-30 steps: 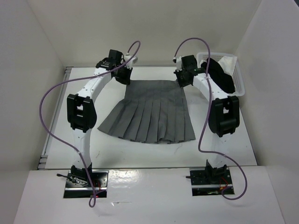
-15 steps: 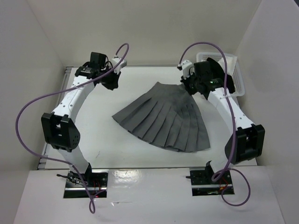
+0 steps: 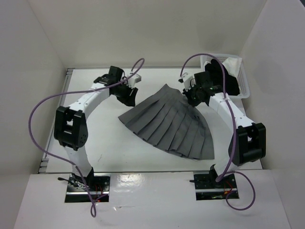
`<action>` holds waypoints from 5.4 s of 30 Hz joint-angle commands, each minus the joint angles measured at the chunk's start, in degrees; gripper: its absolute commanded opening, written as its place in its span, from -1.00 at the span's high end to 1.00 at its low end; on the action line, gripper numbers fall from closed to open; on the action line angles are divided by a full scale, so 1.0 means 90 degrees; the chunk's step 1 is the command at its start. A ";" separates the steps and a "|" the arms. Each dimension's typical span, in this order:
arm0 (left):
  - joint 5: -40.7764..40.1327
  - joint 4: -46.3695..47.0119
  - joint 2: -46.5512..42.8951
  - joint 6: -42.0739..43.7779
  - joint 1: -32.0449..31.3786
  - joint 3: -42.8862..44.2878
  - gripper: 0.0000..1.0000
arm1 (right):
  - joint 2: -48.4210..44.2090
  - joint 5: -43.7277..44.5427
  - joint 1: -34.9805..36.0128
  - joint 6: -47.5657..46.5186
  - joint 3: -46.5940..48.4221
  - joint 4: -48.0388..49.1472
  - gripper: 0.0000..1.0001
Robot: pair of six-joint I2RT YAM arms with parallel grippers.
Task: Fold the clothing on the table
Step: Fold the skirt
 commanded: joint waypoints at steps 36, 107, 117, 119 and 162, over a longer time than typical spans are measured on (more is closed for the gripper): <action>-0.3077 0.0939 0.2222 -0.3073 -0.1512 0.0292 0.28 | -0.0225 0.0102 -0.0189 0.0408 -0.0112 0.0034 1.00; 0.1894 -0.0194 0.4154 -0.1217 -0.0379 0.3835 -0.61 | 0.0165 -0.0377 -0.0287 0.0408 0.0268 -0.0532 1.00; 0.1835 -0.0184 0.4642 -0.1501 -0.0496 0.4810 -0.54 | 0.0341 -0.0435 -0.0130 0.0408 0.0268 -0.0473 1.00; 0.1835 -0.0359 0.4818 -0.1501 -0.0496 0.5054 -0.51 | 0.0341 -0.0435 -0.0130 0.0408 0.0268 -0.0473 1.00; 0.0673 -0.2616 0.4458 -0.0730 0.0187 0.7985 1.00 | 0.1423 0.0990 -0.0130 0.0467 0.1069 0.0610 1.00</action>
